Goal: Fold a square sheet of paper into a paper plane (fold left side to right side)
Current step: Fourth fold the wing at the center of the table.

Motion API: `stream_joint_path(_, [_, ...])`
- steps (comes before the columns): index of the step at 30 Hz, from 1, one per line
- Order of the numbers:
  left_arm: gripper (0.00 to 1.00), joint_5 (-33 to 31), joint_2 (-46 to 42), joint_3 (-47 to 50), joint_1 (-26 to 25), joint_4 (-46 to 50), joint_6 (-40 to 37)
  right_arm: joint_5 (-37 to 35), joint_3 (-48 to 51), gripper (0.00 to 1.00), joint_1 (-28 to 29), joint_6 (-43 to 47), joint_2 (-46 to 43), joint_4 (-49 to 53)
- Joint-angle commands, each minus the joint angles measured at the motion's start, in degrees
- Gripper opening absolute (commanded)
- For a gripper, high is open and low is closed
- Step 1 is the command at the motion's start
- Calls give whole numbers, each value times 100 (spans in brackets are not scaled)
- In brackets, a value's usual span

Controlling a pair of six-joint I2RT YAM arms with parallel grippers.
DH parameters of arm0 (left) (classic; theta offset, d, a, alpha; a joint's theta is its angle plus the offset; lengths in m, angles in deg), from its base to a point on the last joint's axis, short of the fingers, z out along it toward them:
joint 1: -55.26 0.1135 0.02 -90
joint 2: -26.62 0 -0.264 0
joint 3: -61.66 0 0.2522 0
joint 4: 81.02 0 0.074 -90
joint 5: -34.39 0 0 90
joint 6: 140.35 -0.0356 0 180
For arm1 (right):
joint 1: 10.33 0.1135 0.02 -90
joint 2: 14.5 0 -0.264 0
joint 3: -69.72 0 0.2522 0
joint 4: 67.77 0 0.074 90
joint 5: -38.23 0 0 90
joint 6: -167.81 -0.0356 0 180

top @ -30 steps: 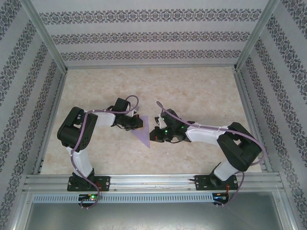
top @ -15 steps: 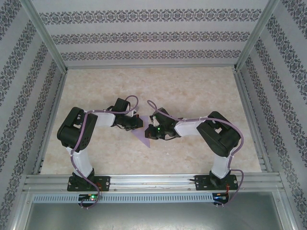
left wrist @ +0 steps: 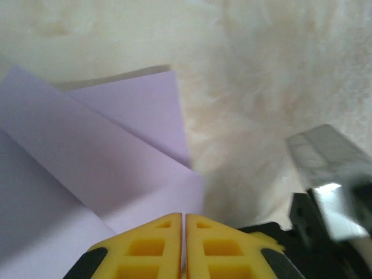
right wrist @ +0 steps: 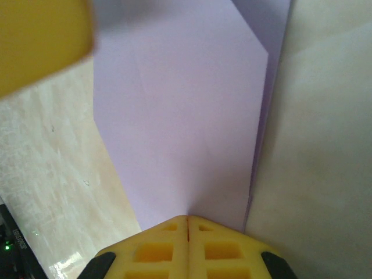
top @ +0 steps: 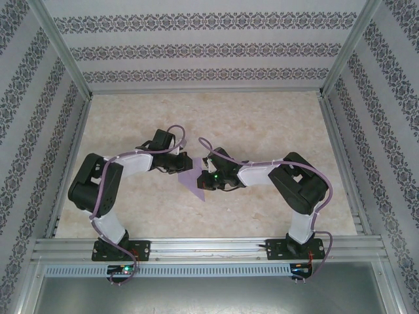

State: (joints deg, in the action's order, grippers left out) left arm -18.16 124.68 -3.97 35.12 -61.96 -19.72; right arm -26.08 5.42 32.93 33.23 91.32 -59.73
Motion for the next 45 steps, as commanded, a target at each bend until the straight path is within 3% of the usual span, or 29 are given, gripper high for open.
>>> stream_joint_path(1, [8,207,-305,204,7,138,-67,-433,133,0,52,241,347,993])
stream_joint_path(6, [7,653,-469,671,-190,-374,297,-460,116,0,33,226,393,995])
stream_joint_path(14, [6,763,-118,797,-392,-767,564,-491,71,0,42,237,461,1032])
stream_joint_path(29, [6,616,324,673,-431,-889,558,-531,-23,0,59,308,527,1221])
stream_joint_path(45, [6,-71,711,446,-433,-497,323,-730,-188,0,137,518,650,1670])
